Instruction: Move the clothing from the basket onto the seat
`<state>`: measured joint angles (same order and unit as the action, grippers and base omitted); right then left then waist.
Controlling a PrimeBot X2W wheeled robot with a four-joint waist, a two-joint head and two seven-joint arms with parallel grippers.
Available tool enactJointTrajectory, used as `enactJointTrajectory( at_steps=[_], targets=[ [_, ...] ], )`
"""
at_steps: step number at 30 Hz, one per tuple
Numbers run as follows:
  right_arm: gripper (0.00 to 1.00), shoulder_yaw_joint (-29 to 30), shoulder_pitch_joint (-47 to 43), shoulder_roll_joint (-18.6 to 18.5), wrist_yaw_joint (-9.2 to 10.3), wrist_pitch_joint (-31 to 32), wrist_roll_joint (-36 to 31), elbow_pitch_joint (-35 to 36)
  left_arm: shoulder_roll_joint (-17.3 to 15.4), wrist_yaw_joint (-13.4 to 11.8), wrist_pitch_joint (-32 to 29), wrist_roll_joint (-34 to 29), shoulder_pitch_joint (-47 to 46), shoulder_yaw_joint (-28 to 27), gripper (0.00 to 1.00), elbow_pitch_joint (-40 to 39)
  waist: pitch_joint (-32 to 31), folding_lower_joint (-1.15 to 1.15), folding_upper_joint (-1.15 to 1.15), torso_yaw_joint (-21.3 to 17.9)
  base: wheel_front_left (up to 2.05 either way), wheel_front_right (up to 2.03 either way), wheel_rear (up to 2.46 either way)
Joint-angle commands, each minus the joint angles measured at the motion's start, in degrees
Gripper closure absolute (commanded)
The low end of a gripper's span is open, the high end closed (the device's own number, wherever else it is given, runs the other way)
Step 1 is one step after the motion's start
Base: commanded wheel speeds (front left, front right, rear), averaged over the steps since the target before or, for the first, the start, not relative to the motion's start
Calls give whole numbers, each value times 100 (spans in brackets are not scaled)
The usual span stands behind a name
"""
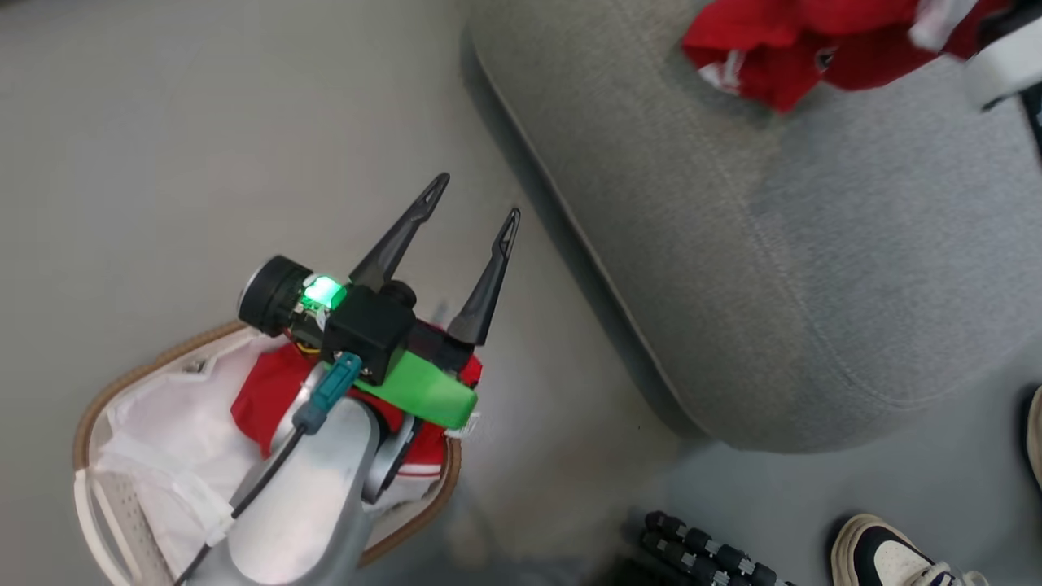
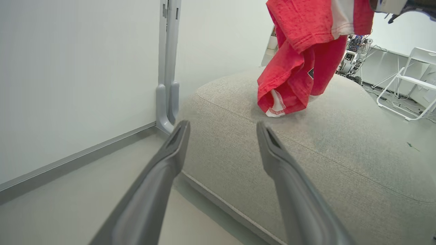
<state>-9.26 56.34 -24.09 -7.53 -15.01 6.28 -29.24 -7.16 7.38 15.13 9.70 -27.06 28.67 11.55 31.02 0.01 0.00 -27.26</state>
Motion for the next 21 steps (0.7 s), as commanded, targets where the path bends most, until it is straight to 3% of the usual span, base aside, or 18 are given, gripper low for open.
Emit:
enactJointTrajectory(
  at_steps=[1, 9, 12, 16, 18, 19, 20, 21],
  targets=[
    [100, 70, 202, -39, 8, -25, -61, -118, -91, 13, 3, 13, -163, -16, 0, -24, 702, -1, 0, 541, 0, 0, 0],
    [100, 603, 1002, -254, 8, -18, -139, -1115, -227, 14, 3, -32, -423, 75, 0, -75, 1307, -1, 0, 935, 0, 0, 0],
    [82, 920, 1127, -265, 8, -18, -184, -1510, -229, 14, 3, -15, -468, 124, 0, -88, 1442, -1, 0, 1041, 0, 0, 0],
    [83, 1381, 1025, -165, 8, -18, -236, -1811, -211, 14, 3, -12, -486, 104, 0, -54, 1545, -1, 0, 1105, 0, 0, 0],
    [78, 1514, 833, -75, 8, -17, -337, -1900, -225, 14, 3, -38, -457, 62, 0, -49, 1560, -1, 0, 1088, 0, 0, 0],
    [69, 1609, 748, -58, 8, -17, -371, -1906, -252, 14, 3, -52, -412, 48, 0, -41, 1549, -1, 0, 1076, 0, 0, 0],
    [52, 1690, 685, -48, 8, -18, -413, -1887, -278, 15, 3, -55, -379, 42, 0, -31, 1541, -1, 0, 1065, 0, 0, 0],
    [0, 1766, 583, 2, 8, -18, -447, -1877, -308, 15, 3, -64, -352, 22, 0, -15, 1528, -1, 0, 1045, 0, 0, 0]
  ],
)
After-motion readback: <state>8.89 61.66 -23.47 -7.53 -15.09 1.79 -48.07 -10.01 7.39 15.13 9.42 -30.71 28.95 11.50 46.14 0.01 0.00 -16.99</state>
